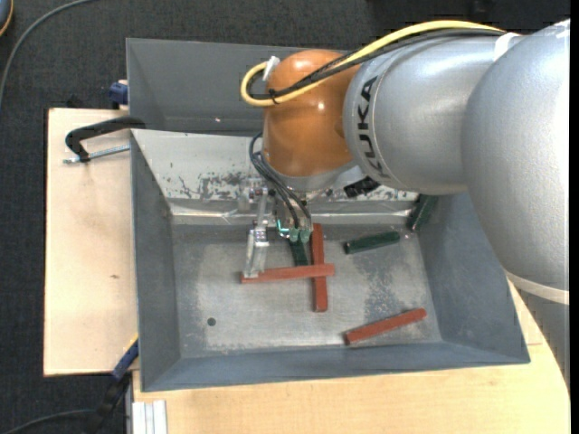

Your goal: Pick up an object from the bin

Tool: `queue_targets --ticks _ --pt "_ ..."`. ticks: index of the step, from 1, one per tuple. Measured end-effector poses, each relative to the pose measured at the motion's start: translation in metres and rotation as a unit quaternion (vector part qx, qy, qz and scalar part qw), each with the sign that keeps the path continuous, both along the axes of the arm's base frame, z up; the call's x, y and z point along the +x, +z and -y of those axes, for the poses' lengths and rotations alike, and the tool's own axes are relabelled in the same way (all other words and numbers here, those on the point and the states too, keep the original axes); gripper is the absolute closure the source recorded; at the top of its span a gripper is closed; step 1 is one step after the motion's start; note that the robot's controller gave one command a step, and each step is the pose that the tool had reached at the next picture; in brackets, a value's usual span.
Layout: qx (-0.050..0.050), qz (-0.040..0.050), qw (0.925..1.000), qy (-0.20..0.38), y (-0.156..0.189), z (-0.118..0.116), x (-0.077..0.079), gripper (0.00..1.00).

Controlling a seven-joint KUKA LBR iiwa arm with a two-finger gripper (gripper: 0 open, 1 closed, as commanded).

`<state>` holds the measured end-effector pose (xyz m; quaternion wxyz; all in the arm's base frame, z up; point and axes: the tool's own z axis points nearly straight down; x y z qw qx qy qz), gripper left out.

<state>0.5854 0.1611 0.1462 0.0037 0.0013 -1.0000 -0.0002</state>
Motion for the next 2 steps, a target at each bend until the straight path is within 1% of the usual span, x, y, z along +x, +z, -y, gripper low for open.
queue_targets --ticks 1,2 --pt "-0.001 0.0005 0.9991 0.042 -0.0666 0.0516 -0.0119 0.00" --pt "0.001 0.0039 0.9991 0.043 -0.0626 0.0481 -0.0102 1.00"
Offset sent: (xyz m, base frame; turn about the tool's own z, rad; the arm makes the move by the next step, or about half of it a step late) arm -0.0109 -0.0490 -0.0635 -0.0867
